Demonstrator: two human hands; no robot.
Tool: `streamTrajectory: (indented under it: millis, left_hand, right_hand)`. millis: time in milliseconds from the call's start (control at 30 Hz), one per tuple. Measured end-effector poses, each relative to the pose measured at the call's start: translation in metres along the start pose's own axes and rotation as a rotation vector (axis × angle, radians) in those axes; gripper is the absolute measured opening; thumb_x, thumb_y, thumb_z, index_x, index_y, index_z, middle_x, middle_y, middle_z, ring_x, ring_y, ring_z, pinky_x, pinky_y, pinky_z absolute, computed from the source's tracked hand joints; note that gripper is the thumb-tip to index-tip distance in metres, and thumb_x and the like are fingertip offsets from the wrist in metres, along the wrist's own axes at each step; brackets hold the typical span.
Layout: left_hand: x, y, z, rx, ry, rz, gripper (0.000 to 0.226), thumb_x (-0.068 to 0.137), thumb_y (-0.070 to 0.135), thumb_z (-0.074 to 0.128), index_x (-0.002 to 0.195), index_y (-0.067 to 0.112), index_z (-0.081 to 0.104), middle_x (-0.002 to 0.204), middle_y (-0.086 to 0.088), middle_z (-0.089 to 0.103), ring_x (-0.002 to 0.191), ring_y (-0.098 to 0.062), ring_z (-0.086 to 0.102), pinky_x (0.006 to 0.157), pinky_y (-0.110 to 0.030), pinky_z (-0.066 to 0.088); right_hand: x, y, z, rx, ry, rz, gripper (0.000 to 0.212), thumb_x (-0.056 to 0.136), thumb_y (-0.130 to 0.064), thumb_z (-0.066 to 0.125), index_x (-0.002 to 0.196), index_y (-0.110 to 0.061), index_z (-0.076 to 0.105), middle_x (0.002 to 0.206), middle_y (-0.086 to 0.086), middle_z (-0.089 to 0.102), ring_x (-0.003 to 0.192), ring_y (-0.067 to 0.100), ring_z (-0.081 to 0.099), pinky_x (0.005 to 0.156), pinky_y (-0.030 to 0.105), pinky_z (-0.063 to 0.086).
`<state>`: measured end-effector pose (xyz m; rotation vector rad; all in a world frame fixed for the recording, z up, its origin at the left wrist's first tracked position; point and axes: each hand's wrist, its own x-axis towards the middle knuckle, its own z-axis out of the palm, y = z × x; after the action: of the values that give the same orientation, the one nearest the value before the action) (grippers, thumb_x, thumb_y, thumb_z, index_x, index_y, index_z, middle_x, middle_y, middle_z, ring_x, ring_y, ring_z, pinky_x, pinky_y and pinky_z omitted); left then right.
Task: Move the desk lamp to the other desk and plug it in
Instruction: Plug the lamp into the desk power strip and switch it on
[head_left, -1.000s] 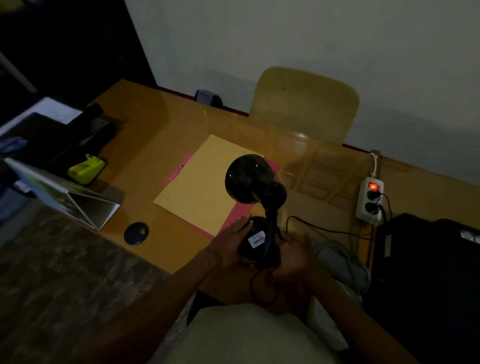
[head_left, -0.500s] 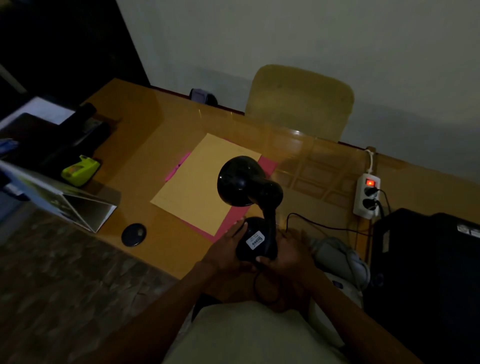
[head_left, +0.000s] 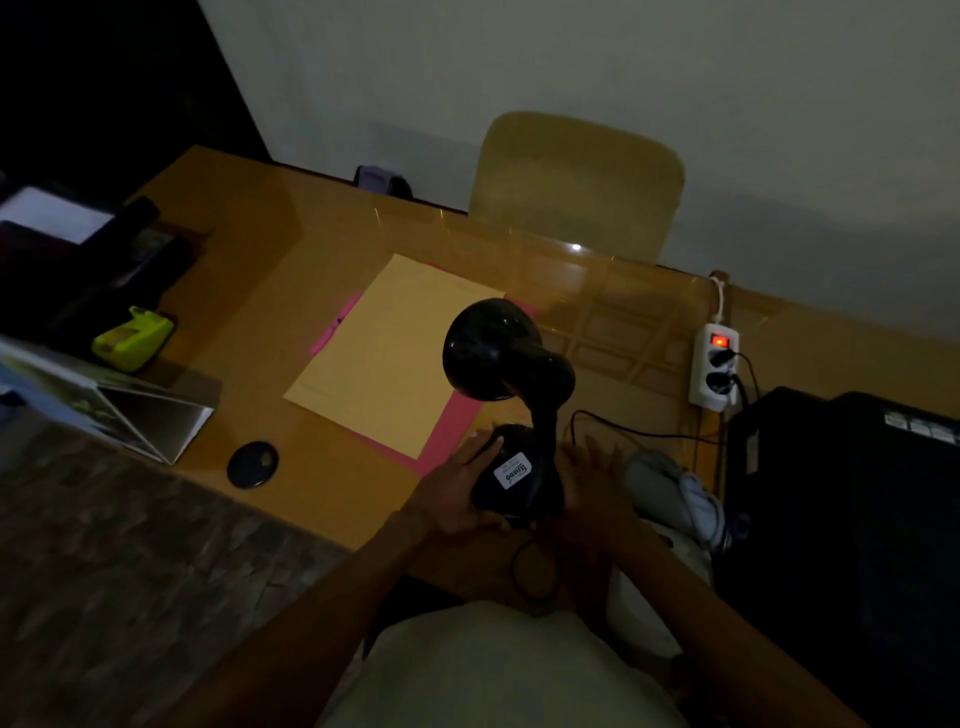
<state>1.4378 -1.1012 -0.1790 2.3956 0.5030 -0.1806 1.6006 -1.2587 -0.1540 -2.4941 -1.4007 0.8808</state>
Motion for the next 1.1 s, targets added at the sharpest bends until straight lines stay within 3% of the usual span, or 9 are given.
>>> streamTrajectory:
  millis: [67,167,267,467,633,767,867,1100]
  left_hand:
    - [-0.003,0.0,0.002,-0.002,0.031,0.016,0.112,0.072,0.057,0.076,0.155,0.019,0.011,0.165,-0.002,0.001,0.152,-0.021,0.002,0.119,-0.044,0.027]
    - [-0.005,0.0,0.002,0.012,0.042,0.011,0.107,0.075,0.057,0.074,0.155,0.019,0.014,0.165,-0.001,0.003,0.152,-0.02,0.003,0.119,-0.044,0.031]
    - [-0.002,0.002,-0.003,0.057,0.026,0.022,0.108,0.074,0.059,0.073,0.155,0.019,0.014,0.165,0.0,0.003,0.152,-0.02,0.005,0.116,-0.043,0.035]
    - [-0.001,0.008,-0.011,0.14,-0.011,0.013,0.111,0.073,0.061,0.072,0.155,0.018,0.012,0.166,0.001,0.001,0.152,-0.02,0.008,0.114,-0.042,0.038]
    - [0.002,0.009,-0.013,0.202,-0.03,0.013,0.108,0.075,0.058,0.072,0.155,0.018,0.012,0.166,0.001,0.003,0.152,-0.022,0.013,0.112,-0.043,0.041]
    - [0.005,0.009,-0.015,0.185,0.035,0.025,0.098,0.071,0.042,0.078,0.151,0.013,0.028,0.162,-0.008,0.021,0.148,-0.027,0.025,0.116,-0.039,0.036]
    - [0.003,0.009,-0.013,0.161,0.032,0.017,0.102,0.069,0.043,0.079,0.151,0.013,0.026,0.161,-0.011,0.023,0.148,-0.03,0.025,0.116,-0.043,0.036]
    - [0.003,0.009,-0.013,0.147,0.024,0.027,0.102,0.073,0.04,0.08,0.151,0.005,0.025,0.161,-0.016,0.023,0.149,-0.031,0.022,0.122,-0.033,0.023]
  right_hand:
    - [0.001,-0.001,-0.001,0.129,-0.014,-0.056,0.12,0.065,-0.072,0.071,0.156,-0.023,0.011,0.161,0.006,0.028,0.139,0.029,0.04,0.114,0.051,0.032]
    - [-0.001,-0.01,-0.003,0.212,0.005,-0.126,0.114,0.061,-0.07,0.076,0.154,-0.029,0.023,0.16,0.001,0.03,0.13,0.025,0.051,0.102,0.041,0.048]
    - [-0.002,-0.015,-0.001,0.252,0.085,-0.122,0.111,0.054,-0.077,0.067,0.149,-0.029,0.036,0.157,0.003,0.031,0.137,0.028,0.043,0.107,0.044,0.044]
    - [0.002,-0.011,0.009,0.269,0.142,-0.115,0.107,0.053,-0.074,0.072,0.145,-0.027,0.043,0.15,0.002,0.04,0.134,0.024,0.047,0.106,0.04,0.045]
    - [0.008,-0.014,0.007,0.229,0.136,-0.119,0.102,0.049,-0.072,0.07,0.139,-0.027,0.048,0.143,0.003,0.048,0.134,0.029,0.046,0.107,0.044,0.045]
    - [0.01,-0.018,0.009,0.109,0.132,0.007,0.111,0.038,-0.081,0.068,0.135,-0.031,0.047,0.139,-0.002,0.047,0.129,0.021,0.046,0.104,0.038,0.044]
    - [0.014,-0.018,0.011,0.024,0.124,0.006,0.107,0.04,-0.083,0.063,0.134,-0.035,0.047,0.141,-0.005,0.047,0.133,0.02,0.042,0.107,0.041,0.04]
    - [0.016,-0.014,0.009,-0.036,0.104,-0.042,0.101,0.046,-0.082,0.054,0.133,-0.032,0.047,0.138,-0.001,0.052,0.133,0.025,0.043,0.105,0.04,0.042]
